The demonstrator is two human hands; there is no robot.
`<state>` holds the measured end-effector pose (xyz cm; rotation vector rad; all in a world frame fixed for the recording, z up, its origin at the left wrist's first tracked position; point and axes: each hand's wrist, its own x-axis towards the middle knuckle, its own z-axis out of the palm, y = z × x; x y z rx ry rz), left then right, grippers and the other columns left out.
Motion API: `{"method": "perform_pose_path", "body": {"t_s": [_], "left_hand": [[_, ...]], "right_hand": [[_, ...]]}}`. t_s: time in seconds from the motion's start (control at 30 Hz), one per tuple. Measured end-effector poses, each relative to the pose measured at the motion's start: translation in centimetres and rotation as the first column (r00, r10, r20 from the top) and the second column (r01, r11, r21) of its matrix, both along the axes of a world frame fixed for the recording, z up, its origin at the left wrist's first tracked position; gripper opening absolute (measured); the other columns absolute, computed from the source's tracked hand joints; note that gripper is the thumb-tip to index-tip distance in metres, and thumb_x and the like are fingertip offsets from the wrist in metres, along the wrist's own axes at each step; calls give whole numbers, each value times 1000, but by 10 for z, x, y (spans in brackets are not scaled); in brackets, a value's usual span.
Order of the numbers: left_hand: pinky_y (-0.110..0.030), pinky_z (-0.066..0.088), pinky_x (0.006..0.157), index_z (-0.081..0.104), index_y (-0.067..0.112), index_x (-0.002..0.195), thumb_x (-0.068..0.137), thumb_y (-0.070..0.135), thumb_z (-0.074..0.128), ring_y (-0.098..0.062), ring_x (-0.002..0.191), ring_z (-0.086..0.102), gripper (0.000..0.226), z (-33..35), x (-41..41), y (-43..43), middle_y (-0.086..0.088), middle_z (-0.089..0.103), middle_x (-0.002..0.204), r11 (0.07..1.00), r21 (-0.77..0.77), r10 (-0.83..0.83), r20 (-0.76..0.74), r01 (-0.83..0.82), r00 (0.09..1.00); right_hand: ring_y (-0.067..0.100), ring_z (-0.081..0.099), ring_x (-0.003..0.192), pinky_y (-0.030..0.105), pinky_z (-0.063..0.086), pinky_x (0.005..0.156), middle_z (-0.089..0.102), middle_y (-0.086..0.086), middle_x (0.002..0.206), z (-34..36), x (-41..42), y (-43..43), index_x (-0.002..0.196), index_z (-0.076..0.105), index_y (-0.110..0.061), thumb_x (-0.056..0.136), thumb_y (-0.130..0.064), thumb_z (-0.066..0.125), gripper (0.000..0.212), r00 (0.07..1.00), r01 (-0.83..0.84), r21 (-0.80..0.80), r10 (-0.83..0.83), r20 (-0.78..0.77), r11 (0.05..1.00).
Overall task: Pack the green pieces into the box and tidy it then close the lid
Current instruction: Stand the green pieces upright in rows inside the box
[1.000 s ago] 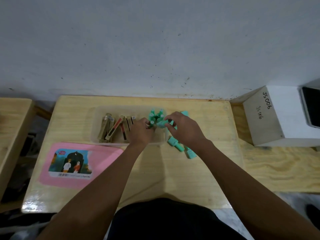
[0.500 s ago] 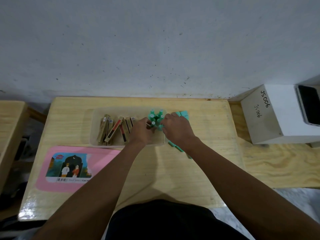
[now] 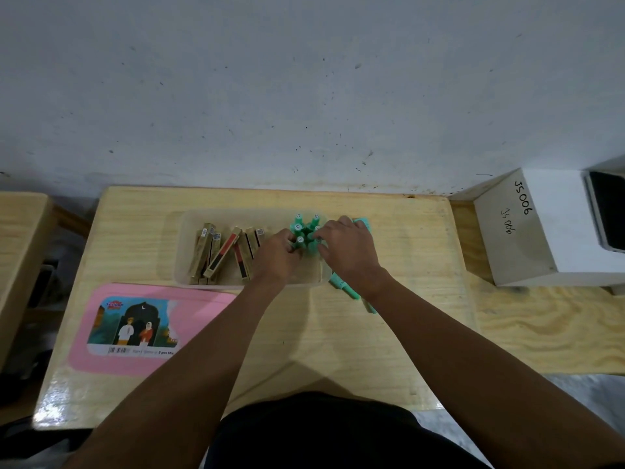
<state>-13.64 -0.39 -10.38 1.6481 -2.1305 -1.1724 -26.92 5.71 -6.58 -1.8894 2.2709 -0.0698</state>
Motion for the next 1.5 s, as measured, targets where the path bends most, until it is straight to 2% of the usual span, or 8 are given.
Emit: {"method": "perform_pose_path", "body": {"t_s": [0.43,0.67,0.83,1.03,1.17,1.3,1.4,1.5], "left_hand": [[-27,38,59,65,13,104,83,15,65,-27,83,65,21,2,1,0,-10,72,90,999,-32,-11,38,12,999],[-33,53,67,65,14,111,81,16,68,-26,83,68,30,1,2,-1,-10,74,87,1000,-19,-6,10,6,1000],[-34,54,71,62,16,108,80,29,72,-20,77,66,32,6,9,1,-4,71,80,1000,-16,14,5,-14,1000],[-28,52,60,62,21,104,82,37,69,-15,66,63,28,33,9,21,3,69,80,973,-231,-10,-45,-1,999],[-24,48,54,65,23,101,84,36,68,-11,55,56,21,49,-7,59,9,63,72,944,-280,-215,-120,175,969],[-31,52,69,64,31,111,84,38,64,-14,73,61,27,40,-30,95,6,67,81,875,-137,-462,48,464,885],[-34,50,77,57,33,123,87,34,59,-23,96,64,37,23,-44,109,-2,69,104,867,-29,-485,177,497,857],[-37,51,81,56,28,122,89,27,54,-28,101,63,33,8,-52,112,-6,66,113,869,-20,-465,303,494,832]], "right_hand": [[23,53,107,41,37,90,67,1,110,-8,3,3,110,71,-21,93,-31,55,25,999,39,-75,-41,-18,996],[23,52,108,39,38,89,62,1,114,-4,-4,11,122,65,-22,92,-32,59,32,996,35,-124,-25,83,992],[15,53,102,30,38,81,62,-5,108,-5,-25,36,118,66,-26,93,-34,57,27,964,202,-224,-154,216,953],[12,57,94,31,47,75,63,-10,101,-24,-60,90,111,69,-30,93,-37,57,22,890,357,-19,-334,310,934],[13,60,92,28,46,71,67,-6,104,-36,-72,109,106,71,-30,93,-39,57,21,819,422,130,-438,371,897],[16,63,100,32,52,81,68,-5,113,-42,-70,109,109,70,-30,91,-37,58,22,763,411,286,-498,412,866],[16,64,97,28,50,77,69,-7,110,-45,-66,108,108,69,-35,88,-35,60,22,795,372,318,-476,375,872],[17,64,94,27,46,70,70,-8,105,-45,-65,108,108,69,-37,86,-37,62,23,822,345,339,-456,341,875]]}}
